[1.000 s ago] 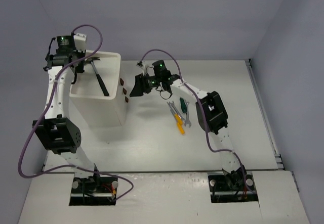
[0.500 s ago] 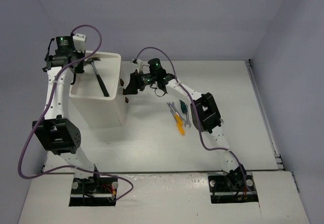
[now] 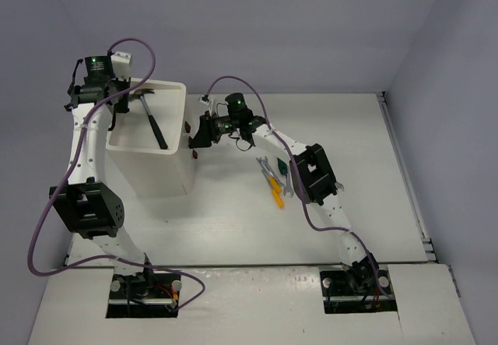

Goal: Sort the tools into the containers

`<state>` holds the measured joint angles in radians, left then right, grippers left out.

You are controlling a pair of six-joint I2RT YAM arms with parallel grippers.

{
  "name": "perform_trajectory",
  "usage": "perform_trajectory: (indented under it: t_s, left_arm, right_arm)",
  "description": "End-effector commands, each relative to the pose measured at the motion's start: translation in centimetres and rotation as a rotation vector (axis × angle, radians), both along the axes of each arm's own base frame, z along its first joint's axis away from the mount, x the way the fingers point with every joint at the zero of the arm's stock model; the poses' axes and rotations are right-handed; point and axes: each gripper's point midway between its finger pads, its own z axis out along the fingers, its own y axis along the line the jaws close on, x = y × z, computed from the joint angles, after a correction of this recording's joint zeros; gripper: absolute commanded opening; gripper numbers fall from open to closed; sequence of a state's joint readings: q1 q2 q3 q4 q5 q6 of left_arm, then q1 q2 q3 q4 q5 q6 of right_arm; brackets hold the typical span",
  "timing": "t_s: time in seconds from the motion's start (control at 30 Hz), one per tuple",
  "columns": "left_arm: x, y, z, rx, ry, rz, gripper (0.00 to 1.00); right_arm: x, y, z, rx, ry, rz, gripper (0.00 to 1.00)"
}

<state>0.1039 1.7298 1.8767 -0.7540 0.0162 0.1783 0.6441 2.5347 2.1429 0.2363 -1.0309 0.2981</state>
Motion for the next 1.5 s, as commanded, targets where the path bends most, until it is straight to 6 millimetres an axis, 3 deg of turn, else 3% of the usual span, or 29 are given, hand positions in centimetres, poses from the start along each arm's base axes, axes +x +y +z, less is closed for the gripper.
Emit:
perform_trajectory:
  t_s: [0.0,0.1,0.13,0.17,0.23,0.27,0.7,0.77,0.93,1.2,1.33,1.37,1.47]
  left_arm:
    - [0.3,-3.2,0.8,-0.08,-0.033,-0.108,0.0]
    - [0.3,-3.2,0.7,-0.08,-0.032,-0.106,0.0]
    - [0.3,-3.1,0.7,-0.078,-0.03,-0.104,0.0]
    - [0.2,-3.0,0.8,-0.074,-0.032,-0.1,0.0]
    - [0.3,-2.9,1.1,-0.068,-0.04,-0.097,0.0]
    - [0.2,-2.8,1.2,-0.065,-0.042,-0.098,0.0]
    - [-0.1,-1.1,0.9,-0.058,-0.032,-0.052,0.0]
    - [-0.1,-0.8,0.9,-0.068,-0.034,-0.032,0.0]
    - [-0.1,0.0,0.9,-0.063,-0.037,0.014,0.0]
    - [-0.1,0.5,1.2,-0.062,-0.045,0.034,0.0]
    - [-0.1,0.6,1.4,-0.067,-0.051,0.037,0.0]
    - [-0.1,0.6,1.5,-0.067,-0.053,0.037,0.0]
    - [-0.1,0.5,2.2,-0.069,-0.071,0.042,0.0]
  right_arm:
    - [-0.5,1.8,7.4,0.149,-0.18,0.047,0.36]
    - [-0.7,1.6,7.5,0.148,-0.182,0.048,0.2]
    - [-0.7,1.6,7.9,0.153,-0.191,0.049,0.2]
    - [-0.8,1.4,7.8,0.147,-0.189,0.047,0.08]
    - [-0.5,0.7,7.4,0.128,-0.177,0.018,0.0]
    - [-0.4,0.2,6.3,0.103,-0.153,-0.008,0.0]
    - [1.1,-10.7,4.4,-0.011,-0.073,-0.197,0.0]
    - [1.0,-12.1,3.5,-0.032,-0.05,-0.225,0.0]
    - [1.3,-15.4,3.5,-0.056,-0.037,-0.303,0.0]
    - [1.9,-18.2,3.2,-0.087,-0.028,-0.397,0.0]
    - [1.8,-18.6,3.3,-0.096,-0.023,-0.416,0.0]
    - [1.8,-18.6,3.4,-0.097,-0.024,-0.419,0.02]
    - [2.1,-19.4,4.2,-0.11,-0.047,-0.459,0.28]
